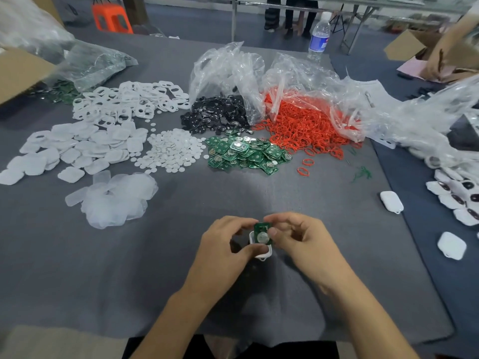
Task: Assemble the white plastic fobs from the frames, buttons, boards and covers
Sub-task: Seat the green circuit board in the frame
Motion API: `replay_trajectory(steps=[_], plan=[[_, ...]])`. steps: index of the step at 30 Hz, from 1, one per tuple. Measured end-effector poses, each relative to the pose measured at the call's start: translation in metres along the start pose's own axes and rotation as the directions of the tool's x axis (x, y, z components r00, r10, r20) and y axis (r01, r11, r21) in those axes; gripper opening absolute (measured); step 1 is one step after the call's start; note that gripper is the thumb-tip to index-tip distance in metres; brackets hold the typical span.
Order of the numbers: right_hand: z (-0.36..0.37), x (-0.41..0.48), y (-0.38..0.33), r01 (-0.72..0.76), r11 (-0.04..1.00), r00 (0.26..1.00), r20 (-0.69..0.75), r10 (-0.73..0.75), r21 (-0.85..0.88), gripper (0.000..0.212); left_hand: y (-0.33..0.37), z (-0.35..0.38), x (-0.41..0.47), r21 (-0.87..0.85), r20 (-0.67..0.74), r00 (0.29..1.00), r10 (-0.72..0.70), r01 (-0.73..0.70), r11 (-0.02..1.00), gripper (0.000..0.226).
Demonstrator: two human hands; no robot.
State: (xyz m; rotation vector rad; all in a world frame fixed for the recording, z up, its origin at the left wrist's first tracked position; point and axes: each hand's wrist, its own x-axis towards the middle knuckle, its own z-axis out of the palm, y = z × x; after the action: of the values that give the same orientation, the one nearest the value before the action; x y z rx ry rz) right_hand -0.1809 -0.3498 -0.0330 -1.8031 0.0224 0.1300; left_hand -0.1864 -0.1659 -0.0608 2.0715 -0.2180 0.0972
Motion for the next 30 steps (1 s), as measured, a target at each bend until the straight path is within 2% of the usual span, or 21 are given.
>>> replay_trajectory(steps=[3, 5, 7, 10, 14, 22, 24, 28, 30], plan=[[-0.008, 0.001, -0.001, 0.067, 0.974, 0.997, 0.059, -0.056, -0.216, 0.024, -0.002, -0.001, 0.000, 0.086, -0.021, 0.998, 0.063, -0.061, 0.994, 0.042], [-0.013, 0.002, -0.002, 0.158, 0.909, 0.987, 0.096, -0.131, -0.384, 0.029, -0.004, 0.000, 0.000, 0.094, -0.030, 0.996, 0.084, -0.081, 0.992, 0.048], [-0.017, 0.002, -0.003, 0.243, 0.845, 0.969, 0.157, -0.190, -0.476, 0.033, -0.005, 0.000, 0.000, 0.097, -0.032, 0.995, 0.095, -0.091, 0.991, 0.052], [-0.020, 0.002, -0.002, 0.328, 0.803, 0.944, 0.213, -0.253, -0.497, 0.033, -0.008, 0.000, -0.001, 0.093, -0.028, 0.995, 0.099, -0.096, 0.991, 0.053], [-0.020, 0.001, 0.001, 0.420, 0.763, 0.907, 0.228, -0.353, -0.491, 0.022, -0.012, 0.000, 0.001, 0.103, -0.038, 0.992, 0.121, -0.117, 0.988, 0.052], [-0.023, 0.000, 0.003, 0.468, 0.750, 0.882, 0.302, -0.362, -0.467, 0.023, -0.015, 0.000, 0.001, 0.140, -0.036, 0.988, 0.150, -0.144, 0.980, 0.046], [-0.025, 0.000, 0.003, 0.490, 0.729, 0.872, 0.285, -0.398, -0.478, 0.024, -0.014, -0.002, 0.000, 0.135, -0.006, 0.992, 0.124, -0.123, 0.983, 0.060], [-0.033, 0.002, 0.006, 0.475, 0.716, 0.879, 0.234, -0.416, -0.511, 0.025, -0.016, -0.006, -0.002, 0.157, 0.108, 0.994, 0.016, -0.032, 0.987, 0.110], [-0.032, 0.003, 0.010, 0.493, 0.696, 0.869, 0.255, -0.424, -0.522, 0.022, -0.017, -0.005, -0.003, 0.213, 0.135, 0.990, 0.036, -0.065, 0.975, 0.119]])
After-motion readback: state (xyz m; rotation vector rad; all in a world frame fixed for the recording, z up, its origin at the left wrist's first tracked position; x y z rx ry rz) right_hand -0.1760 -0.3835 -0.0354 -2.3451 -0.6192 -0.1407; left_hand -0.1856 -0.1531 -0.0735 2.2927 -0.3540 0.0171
